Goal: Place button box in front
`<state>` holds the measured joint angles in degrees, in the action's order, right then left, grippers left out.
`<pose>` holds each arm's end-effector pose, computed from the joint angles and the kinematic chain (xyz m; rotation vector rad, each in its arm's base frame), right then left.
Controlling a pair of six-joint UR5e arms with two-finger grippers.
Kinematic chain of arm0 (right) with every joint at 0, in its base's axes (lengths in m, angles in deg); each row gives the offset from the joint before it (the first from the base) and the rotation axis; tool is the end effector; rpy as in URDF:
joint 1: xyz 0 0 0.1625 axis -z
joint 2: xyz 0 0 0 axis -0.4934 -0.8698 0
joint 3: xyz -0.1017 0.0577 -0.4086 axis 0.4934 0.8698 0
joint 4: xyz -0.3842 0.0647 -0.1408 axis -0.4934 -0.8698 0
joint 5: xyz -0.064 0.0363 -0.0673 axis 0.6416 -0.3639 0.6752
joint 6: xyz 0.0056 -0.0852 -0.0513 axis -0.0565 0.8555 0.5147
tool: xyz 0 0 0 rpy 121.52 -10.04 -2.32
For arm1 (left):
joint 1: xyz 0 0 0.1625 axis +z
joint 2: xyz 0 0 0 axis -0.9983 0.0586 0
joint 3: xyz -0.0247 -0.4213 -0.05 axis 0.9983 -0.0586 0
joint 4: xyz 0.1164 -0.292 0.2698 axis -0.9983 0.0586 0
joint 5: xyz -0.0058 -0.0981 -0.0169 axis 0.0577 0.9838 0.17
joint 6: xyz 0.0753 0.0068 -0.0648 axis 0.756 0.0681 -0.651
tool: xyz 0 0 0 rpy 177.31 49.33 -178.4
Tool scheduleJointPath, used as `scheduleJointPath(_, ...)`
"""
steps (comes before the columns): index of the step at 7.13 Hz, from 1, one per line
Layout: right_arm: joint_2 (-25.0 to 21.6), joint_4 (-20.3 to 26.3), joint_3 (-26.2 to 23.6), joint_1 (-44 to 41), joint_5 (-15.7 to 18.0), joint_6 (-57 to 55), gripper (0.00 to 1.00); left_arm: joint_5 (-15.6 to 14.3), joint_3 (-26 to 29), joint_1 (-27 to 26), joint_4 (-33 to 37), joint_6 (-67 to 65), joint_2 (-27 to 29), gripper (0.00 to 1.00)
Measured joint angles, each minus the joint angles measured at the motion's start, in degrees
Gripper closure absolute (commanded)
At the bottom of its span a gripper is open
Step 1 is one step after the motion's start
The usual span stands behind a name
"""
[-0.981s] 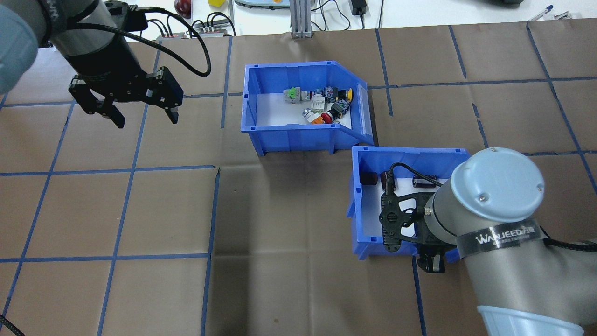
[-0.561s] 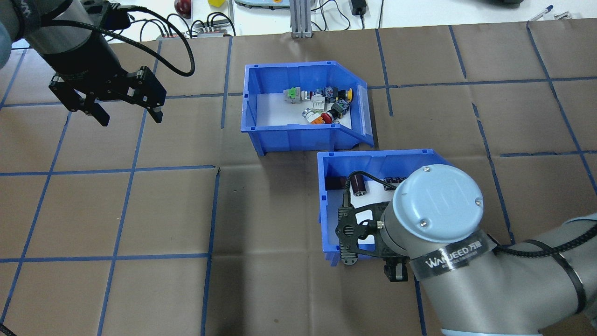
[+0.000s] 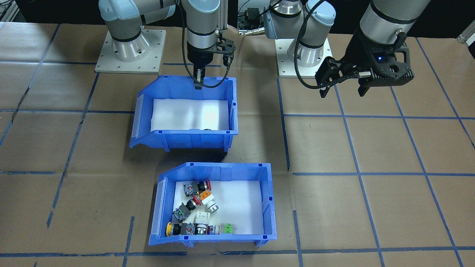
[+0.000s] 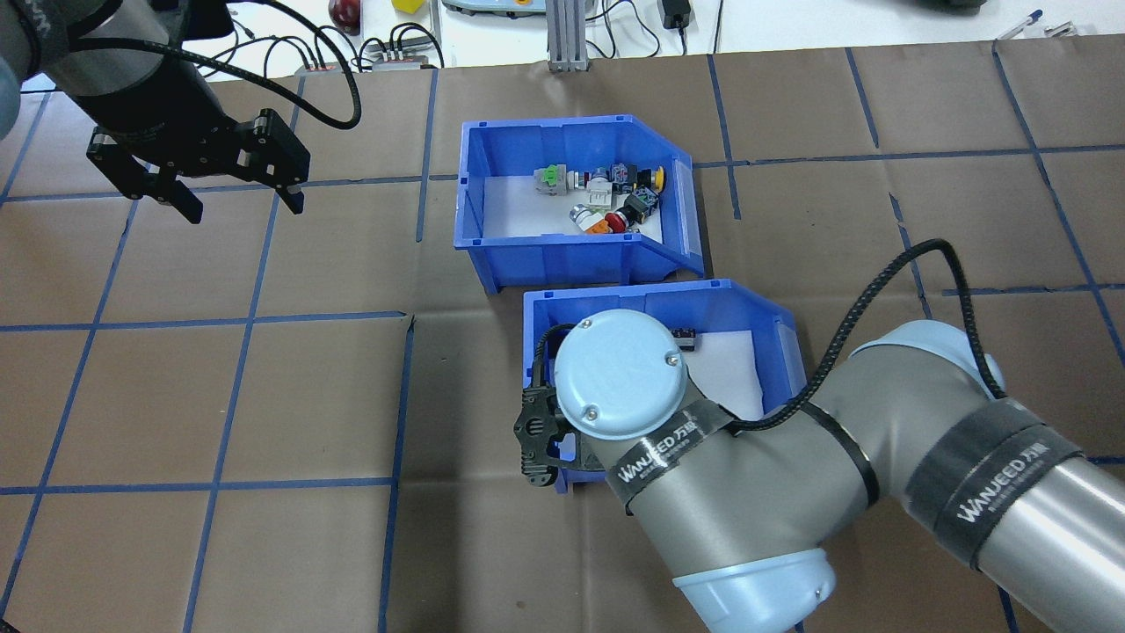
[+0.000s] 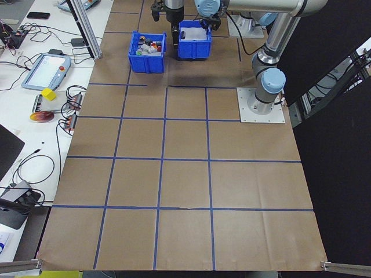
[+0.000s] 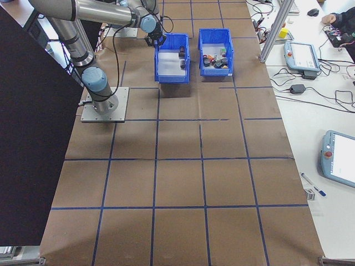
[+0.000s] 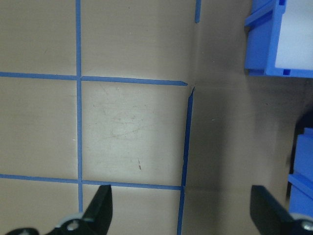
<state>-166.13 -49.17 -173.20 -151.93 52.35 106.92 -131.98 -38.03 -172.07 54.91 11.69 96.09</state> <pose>0.3328 -0.2976 0.3029 2.1339 -2.1512 -0.0470 -0.0929 -0.4969 0.5057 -0.0958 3.1283 -0.0199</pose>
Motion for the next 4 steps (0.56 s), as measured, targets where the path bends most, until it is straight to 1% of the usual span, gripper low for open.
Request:
scheduleJointPath(1,1.5,-1.4,0.1,-1.1,0.1,-1.2,0.93,0.0,-0.2,0.0,-1.6,0.2,0.1,0.01)
scheduleJointPath(2,2.2,-2.5,0.1,-1.7,0.1,-2.0,0.73,-0.1,-0.3,0.0,-2.3,0.3,0.0,0.01)
scheduleJointPath(3,2.6,-3.2,0.1,-2.0,0.0,-2.6,0.05,-0.1,-0.4,0.0,-2.6,0.4,0.0,0.01)
scheduleJointPath(4,2.7,-3.5,0.1,-2.1,-0.2,-2.9,0.00,-0.1,-0.4,0.0,-2.6,0.4,0.0,0.01)
